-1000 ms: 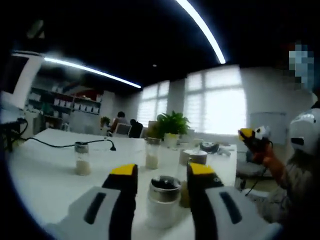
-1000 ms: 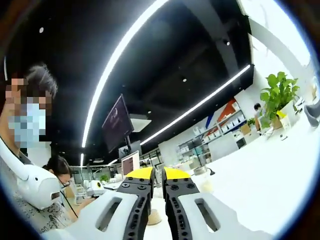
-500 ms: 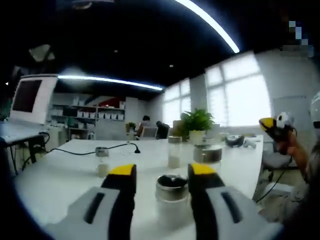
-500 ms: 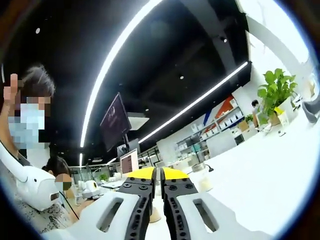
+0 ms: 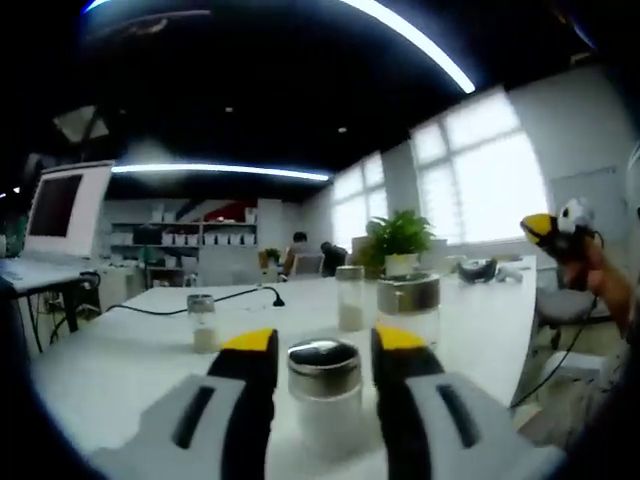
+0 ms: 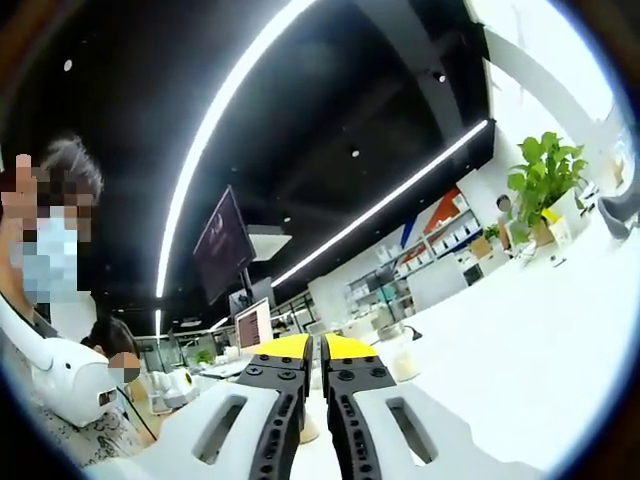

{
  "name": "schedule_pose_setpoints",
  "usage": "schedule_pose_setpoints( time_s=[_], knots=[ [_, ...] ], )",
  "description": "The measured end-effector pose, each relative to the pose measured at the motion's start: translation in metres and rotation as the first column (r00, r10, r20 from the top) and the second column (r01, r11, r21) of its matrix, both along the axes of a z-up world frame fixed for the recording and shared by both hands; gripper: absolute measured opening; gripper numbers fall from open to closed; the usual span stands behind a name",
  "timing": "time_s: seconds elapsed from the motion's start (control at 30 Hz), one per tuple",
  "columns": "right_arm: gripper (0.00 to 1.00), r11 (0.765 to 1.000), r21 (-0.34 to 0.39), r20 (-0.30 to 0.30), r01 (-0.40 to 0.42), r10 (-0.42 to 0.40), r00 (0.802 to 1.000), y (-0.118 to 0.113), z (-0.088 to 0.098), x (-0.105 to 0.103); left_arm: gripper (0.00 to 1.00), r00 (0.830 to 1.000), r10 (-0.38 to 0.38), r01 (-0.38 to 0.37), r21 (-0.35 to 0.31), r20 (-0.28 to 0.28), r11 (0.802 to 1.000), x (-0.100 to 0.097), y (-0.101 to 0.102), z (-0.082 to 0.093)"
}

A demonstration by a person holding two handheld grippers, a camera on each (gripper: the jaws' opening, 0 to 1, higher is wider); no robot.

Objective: Rotate the seasoning bottle until the label or dispensing opening points toward the visible target arrow and the bottle remains upright within the marked orientation range

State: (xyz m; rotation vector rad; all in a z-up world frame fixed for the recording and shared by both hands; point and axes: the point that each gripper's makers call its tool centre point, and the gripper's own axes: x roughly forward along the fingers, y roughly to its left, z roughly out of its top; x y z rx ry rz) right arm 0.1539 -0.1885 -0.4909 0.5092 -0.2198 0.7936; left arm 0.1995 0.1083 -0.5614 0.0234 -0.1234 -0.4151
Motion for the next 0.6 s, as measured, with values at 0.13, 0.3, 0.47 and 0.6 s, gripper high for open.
schedule_pose_setpoints(
  time_s=[0.13,0.3,0.47,0.6],
  knots=[
    [0.02,1.000,-0.002,-0.006,-0.001,0.001,1.000,0.0013,-0.0015,0.0005,0.34,1.000,0.016,-0.016,0.021,0.002,1.000,0.0012,0.0027,-0.0026],
    [0.02,1.000,-0.011,-0.005,0.000,0.000,1.000,0.0020,-0.0018,-0.0005,0.32,1.000,-0.014,0.014,0.022,0.003,1.000,0.0021,0.0037,-0.0034],
    [0.01,1.000,-0.002,-0.013,0.005,-0.005,1.000,-0.0026,-0.0032,0.0008,0.31,0.999,-0.043,0.043,0.050,0.005,0.998,0.0019,0.0028,-0.0038],
    [0.00,1.000,0.002,-0.021,0.007,-0.007,1.000,-0.0059,-0.0046,0.0019,0.31,0.995,-0.094,0.095,0.034,-0.021,0.995,0.0016,0.0031,-0.0034]
  ],
)
